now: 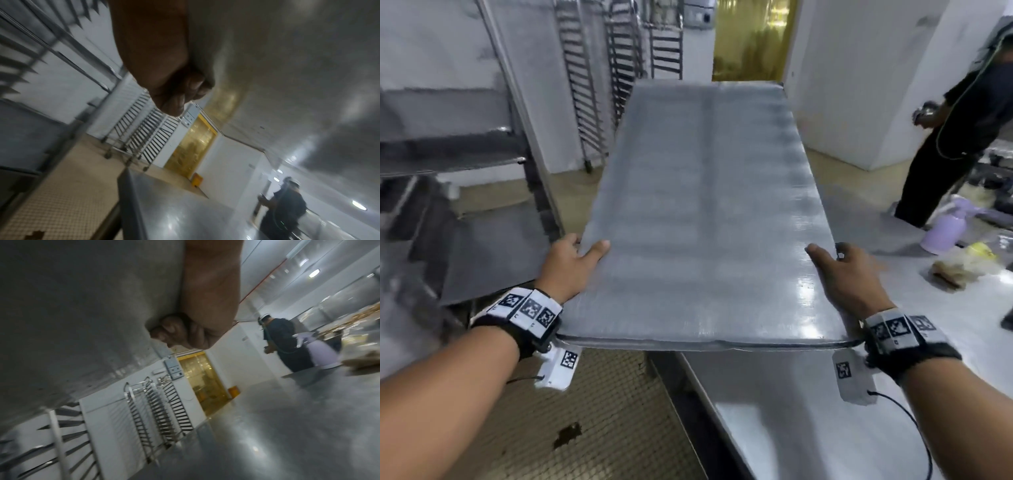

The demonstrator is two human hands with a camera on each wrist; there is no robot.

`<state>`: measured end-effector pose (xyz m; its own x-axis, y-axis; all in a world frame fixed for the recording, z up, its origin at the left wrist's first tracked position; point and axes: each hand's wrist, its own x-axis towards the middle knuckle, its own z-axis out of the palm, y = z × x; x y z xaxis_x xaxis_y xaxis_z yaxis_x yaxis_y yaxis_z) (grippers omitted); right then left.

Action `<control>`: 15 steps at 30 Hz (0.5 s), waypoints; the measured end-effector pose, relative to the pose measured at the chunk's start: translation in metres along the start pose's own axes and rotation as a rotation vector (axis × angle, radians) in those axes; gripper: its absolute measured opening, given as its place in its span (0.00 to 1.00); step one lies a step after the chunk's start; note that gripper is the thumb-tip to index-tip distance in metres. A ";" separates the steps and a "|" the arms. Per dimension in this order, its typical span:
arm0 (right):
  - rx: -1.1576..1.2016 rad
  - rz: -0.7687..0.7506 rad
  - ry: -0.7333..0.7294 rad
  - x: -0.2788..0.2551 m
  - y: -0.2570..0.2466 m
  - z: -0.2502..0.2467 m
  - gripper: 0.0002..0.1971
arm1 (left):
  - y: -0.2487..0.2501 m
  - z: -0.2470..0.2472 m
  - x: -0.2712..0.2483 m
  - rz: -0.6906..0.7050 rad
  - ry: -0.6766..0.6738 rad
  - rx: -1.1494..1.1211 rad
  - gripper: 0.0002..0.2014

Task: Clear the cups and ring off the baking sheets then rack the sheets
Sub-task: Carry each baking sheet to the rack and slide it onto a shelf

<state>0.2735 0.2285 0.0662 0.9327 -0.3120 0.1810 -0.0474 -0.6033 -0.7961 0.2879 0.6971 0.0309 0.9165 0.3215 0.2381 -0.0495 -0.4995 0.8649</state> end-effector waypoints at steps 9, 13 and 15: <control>0.080 -0.209 -0.278 0.000 -0.095 0.115 0.36 | -0.025 -0.163 -0.073 -0.039 0.295 0.168 0.24; 0.108 -0.296 -0.399 -0.007 -0.131 0.167 0.42 | -0.047 -0.216 -0.101 -0.109 0.352 0.177 0.33; 0.102 -0.330 -0.449 -0.013 -0.148 0.190 0.32 | -0.058 -0.235 -0.112 -0.154 0.398 0.174 0.33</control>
<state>0.3366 0.4609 0.0719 0.9539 0.2374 0.1838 0.2863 -0.5354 -0.7946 0.0946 0.8788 0.0573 0.6823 0.6696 0.2934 0.1738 -0.5384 0.8246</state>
